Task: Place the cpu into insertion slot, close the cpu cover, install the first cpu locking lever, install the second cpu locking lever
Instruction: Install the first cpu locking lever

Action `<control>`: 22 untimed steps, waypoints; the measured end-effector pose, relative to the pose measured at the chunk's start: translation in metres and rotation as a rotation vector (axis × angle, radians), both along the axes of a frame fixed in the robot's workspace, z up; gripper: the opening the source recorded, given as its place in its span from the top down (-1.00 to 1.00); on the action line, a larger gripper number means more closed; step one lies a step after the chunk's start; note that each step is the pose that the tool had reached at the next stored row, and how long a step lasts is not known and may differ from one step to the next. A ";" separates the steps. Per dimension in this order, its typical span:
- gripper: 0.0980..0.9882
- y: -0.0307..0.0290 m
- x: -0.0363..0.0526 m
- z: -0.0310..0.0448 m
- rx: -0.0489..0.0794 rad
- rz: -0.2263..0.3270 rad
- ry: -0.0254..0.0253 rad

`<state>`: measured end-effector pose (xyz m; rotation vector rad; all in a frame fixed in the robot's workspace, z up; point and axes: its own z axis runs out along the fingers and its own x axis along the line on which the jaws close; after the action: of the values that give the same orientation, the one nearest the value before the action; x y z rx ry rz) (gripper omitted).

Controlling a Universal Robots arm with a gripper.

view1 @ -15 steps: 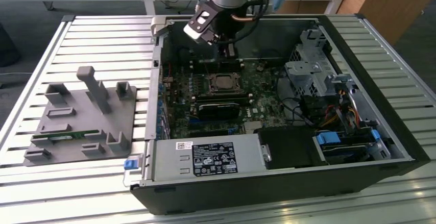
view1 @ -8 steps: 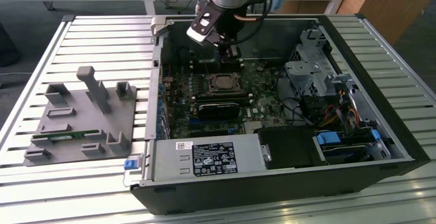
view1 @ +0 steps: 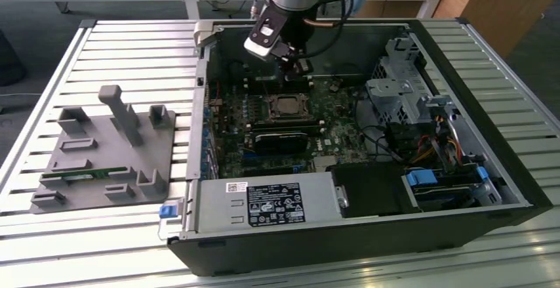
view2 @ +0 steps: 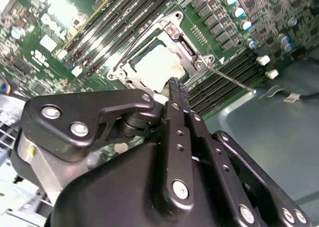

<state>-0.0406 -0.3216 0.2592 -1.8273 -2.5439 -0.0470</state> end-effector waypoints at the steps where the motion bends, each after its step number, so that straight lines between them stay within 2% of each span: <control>1: 0.98 0.0000 0.0000 0.0000 0.000 0.018 0.0000; 22: 0.98 0.0000 0.0000 -0.0002 0.000 0.397 0.0000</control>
<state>-0.0405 -0.3216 0.2590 -1.2878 -2.8490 -0.0431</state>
